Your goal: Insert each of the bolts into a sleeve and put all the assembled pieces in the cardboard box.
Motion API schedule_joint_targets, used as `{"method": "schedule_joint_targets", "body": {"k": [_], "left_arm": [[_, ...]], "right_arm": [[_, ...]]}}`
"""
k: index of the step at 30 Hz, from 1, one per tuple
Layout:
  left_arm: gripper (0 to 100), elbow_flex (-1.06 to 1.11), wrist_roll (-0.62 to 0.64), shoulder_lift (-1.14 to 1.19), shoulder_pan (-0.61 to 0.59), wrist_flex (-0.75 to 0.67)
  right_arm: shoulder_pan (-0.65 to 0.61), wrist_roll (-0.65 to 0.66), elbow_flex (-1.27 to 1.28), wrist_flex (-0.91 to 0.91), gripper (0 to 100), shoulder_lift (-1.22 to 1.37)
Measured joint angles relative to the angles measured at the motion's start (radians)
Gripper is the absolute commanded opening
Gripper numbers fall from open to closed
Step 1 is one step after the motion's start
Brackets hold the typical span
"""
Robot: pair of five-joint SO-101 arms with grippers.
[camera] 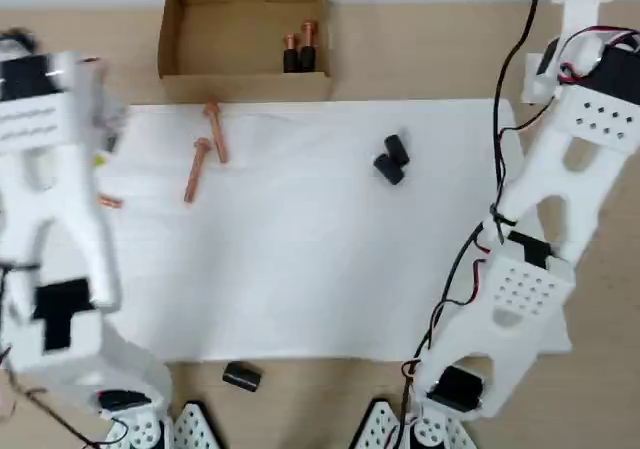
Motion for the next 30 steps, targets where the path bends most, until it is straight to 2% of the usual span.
{"method": "schedule_joint_targets", "body": {"k": [2, 5, 16, 25, 30], "left_arm": [[11, 0.074, -0.003, -0.040, -0.080, -0.002], [11, 0.209, -0.018, -0.051, -0.152, -0.077], [11, 0.600, -0.026, -0.051, -0.180, -0.465], [11, 0.652, -0.051, -0.051, -0.245, -0.565], [11, 0.704, -0.058, -0.051, -0.285, -0.664]], "right_arm": [[0.000, 0.008, 0.000, 0.000, 22.4, 0.000], [0.000, 0.015, 0.000, 0.000, 22.4, 0.000], [-0.015, 0.048, 0.000, 0.000, 22.4, 0.000], [-0.018, 0.057, 0.002, 0.000, 22.4, 0.000], [-0.020, 0.057, 0.002, 0.000, 22.4, 0.000]]}}
